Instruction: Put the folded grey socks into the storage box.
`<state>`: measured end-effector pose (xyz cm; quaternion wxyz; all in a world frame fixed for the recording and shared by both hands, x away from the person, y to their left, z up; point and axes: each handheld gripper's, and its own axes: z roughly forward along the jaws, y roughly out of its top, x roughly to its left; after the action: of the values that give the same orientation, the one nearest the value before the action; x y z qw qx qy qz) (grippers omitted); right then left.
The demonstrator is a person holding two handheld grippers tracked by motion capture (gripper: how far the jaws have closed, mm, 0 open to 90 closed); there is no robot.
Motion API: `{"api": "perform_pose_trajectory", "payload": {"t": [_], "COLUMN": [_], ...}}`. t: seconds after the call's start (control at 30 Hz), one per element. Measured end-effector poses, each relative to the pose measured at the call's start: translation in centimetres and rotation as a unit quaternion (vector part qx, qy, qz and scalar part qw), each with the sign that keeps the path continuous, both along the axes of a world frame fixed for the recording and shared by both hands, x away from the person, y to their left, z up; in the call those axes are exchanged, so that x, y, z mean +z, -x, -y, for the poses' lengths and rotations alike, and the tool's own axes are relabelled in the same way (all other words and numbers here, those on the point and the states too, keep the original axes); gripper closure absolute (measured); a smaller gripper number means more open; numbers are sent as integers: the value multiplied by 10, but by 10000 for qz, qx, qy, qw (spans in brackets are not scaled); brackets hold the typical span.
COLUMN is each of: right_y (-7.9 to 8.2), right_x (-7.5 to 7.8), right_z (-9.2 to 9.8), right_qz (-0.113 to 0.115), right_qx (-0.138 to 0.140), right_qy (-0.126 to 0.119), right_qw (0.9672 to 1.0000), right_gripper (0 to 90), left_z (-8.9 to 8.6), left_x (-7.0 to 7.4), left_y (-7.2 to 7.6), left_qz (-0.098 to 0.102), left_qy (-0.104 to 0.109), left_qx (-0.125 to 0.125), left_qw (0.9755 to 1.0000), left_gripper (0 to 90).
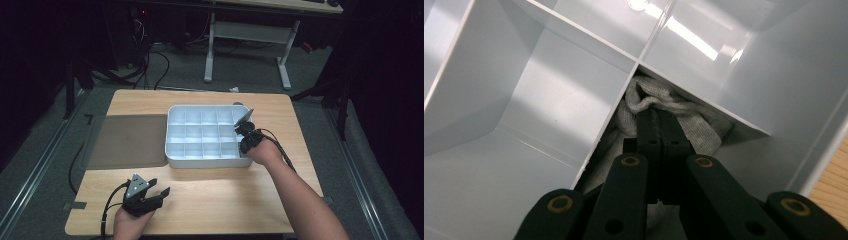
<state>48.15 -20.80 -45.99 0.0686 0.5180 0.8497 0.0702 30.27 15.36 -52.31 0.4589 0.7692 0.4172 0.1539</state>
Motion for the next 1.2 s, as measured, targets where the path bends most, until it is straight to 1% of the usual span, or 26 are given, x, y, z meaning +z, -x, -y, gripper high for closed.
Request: {"api": "perform_pose_trajectory", "payload": {"t": [0.1, 0.13, 0.23, 0.27, 0.3, 0.33, 0.43, 0.47, 0.53, 0.63, 0.67, 0.7, 0.73, 0.97, 1.1, 1.2], "right_y": [2, 2, 3, 3, 4, 4, 4, 4, 4, 3, 3, 4, 3, 6, 10, 14], "right_x": [4, 6, 11, 12, 13, 14, 15, 15, 15, 17, 18, 19, 20, 28, 36, 39], "right_z": [2, 3, 6, 7, 7, 9, 10, 10, 10, 11, 12, 11, 11, 15, 17, 18], "right_qz": [60, 89, 120, 145, 133, 153, 153, 133, 166, 162, 189, 186, 221, 324, 389, 436], "right_qx": [-64, -36, -90, -70, -152, -104, -98, -149, -139, -213, -142, -207, -138, -169, -208, -141], "right_qy": [-72, -94, -117, -140, -147, -120, -114, -130, -146, -185, -191, -173, -164, -303, -372, -394], "right_qw": [9999, 9999, 9998, 9998, 9997, 9998, 9998, 9997, 9997, 9995, 9995, 9995, 9995, 9989, 9983, 9982], "right_gripper": [900, 900, 900, 900, 900, 900, 900, 900, 900, 900, 900, 900, 900, 899, 888, 880], "left_z": [1, 1, 1, 1, 1, 1, 1, 1, 1, 1, 1, 1, 1, 2, 2, 3], "left_x": [0, 0, 1, 1, 1, 1, 0, 0, 0, 1, 1, 0, 0, 0, 0, 0], "left_y": [0, 1, 1, 1, 1, 1, 1, 1, 1, 1, 1, 1, 0, 1, 0, 1], "left_qz": [-2, -2, -1, -2, -4, -10, -1, -2, -4, -3, -3, -3, -1, 9, -2, -4], "left_qy": [-3, -7, -2, 0, -2, -5, 0, 1, 3, 6, 8, 6, 3, -11, -21, -41], "left_qx": [-8, -9, -14, -15, -18, -24, -12, -9, -10, -7, -8, -9, -11, -19, -38, -49], "left_qw": [10000, 10000, 10000, 10000, 10000, 10000, 10000, 10000, 10000, 10000, 10000, 10000, 10000, 10000, 10000, 10000], "left_gripper": [394, 394, 393, 394, 394, 394, 393, 394, 394, 394, 394, 394, 394, 394, 394, 394]}}
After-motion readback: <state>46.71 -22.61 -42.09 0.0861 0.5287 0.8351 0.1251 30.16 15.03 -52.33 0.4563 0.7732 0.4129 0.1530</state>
